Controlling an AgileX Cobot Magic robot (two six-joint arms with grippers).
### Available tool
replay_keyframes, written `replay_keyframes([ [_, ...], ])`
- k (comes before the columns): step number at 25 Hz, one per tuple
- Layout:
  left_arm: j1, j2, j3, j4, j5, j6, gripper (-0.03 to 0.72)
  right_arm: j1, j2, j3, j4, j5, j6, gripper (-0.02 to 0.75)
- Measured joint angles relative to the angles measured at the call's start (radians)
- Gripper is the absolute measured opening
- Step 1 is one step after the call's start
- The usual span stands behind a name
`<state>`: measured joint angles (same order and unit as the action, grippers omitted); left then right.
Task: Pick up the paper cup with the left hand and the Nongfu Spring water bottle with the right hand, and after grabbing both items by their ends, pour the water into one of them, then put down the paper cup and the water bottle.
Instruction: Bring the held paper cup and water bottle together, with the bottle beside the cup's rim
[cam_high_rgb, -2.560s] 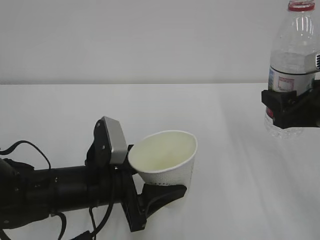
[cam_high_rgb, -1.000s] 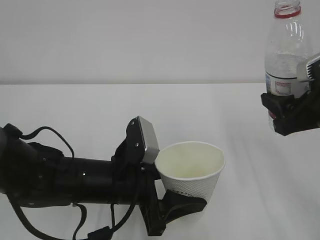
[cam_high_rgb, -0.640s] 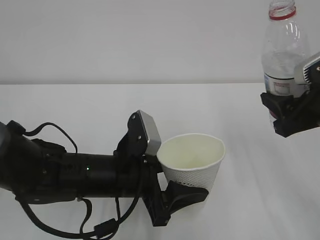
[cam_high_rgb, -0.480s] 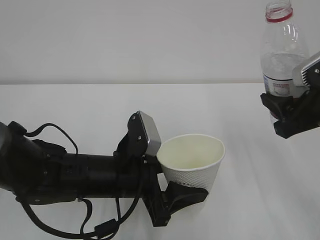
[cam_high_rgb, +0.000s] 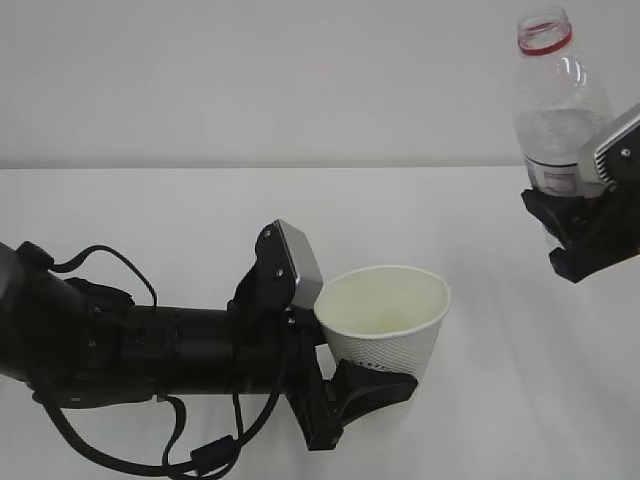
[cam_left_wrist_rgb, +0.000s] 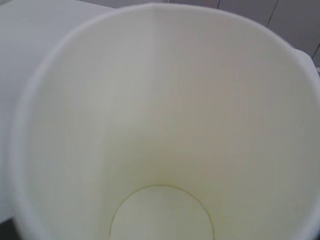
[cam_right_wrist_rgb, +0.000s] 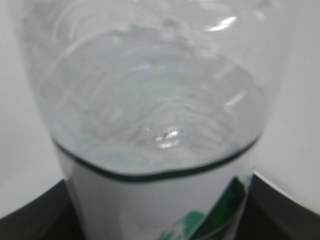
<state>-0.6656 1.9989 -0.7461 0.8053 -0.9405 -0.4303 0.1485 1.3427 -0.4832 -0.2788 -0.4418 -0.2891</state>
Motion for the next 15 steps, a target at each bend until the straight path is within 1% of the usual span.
replay_keyframes([
  [9, 0.000, 0.000, 0.000, -0.002, -0.006, 0.000, 0.522, 0.000, 0.000, 0.000, -0.004, 0.000, -0.062, 0.516],
  [15, 0.000, 0.000, 0.000, -0.002, -0.006, 0.000, 0.522, 0.000, 0.000, 0.000, -0.072, -0.001, -0.104, 0.516],
])
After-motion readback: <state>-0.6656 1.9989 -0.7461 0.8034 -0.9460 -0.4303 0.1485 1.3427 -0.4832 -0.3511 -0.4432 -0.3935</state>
